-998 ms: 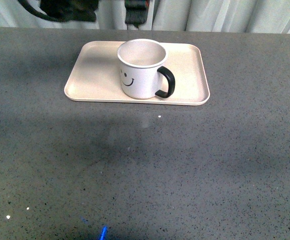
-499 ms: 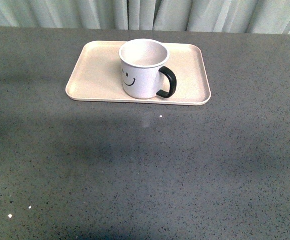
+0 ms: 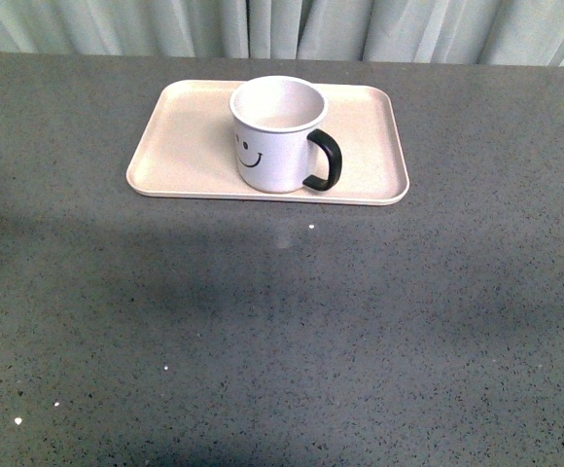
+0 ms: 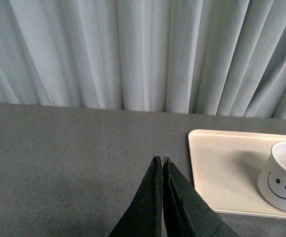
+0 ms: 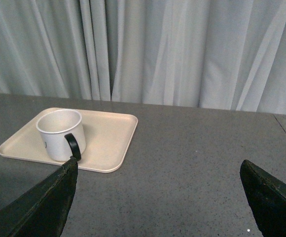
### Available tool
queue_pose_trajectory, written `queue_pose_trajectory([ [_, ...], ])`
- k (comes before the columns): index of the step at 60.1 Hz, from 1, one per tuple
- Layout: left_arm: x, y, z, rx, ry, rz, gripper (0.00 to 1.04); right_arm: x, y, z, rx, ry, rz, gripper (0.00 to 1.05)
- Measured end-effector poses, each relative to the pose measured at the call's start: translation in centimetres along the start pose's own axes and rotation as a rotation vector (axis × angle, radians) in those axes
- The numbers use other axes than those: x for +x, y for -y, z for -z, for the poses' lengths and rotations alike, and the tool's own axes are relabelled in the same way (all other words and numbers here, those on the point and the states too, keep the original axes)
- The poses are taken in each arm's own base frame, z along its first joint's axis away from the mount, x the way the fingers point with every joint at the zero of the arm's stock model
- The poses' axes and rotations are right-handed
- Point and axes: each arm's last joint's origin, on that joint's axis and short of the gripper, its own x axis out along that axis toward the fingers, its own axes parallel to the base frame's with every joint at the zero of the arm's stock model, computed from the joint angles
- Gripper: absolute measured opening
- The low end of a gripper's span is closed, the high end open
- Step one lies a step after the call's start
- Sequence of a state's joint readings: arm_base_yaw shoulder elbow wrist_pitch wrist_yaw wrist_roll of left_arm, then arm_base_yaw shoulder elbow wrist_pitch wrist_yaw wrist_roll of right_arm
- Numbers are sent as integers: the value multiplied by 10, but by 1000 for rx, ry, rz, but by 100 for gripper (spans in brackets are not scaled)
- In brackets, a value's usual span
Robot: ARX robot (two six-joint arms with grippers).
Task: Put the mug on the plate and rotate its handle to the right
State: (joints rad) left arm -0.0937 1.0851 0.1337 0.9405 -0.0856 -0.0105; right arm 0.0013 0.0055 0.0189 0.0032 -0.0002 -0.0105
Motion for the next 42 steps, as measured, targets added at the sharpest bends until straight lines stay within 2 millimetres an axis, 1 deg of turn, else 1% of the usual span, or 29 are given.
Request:
queue_pose_trajectory([
  [5,-8,-3,6,0,8,-2,1,0,0,0,0,0,0,96],
  [11,-17,-12,10,1,-12,5,1,0,0,0,0,0,0,96],
  [28,-37,-14,8,1,0,-3,1,0,0,0,0,0,0,96],
  [42,-49,-14,4,2,12,-4,1,0,0,0,0,0,0,96],
])
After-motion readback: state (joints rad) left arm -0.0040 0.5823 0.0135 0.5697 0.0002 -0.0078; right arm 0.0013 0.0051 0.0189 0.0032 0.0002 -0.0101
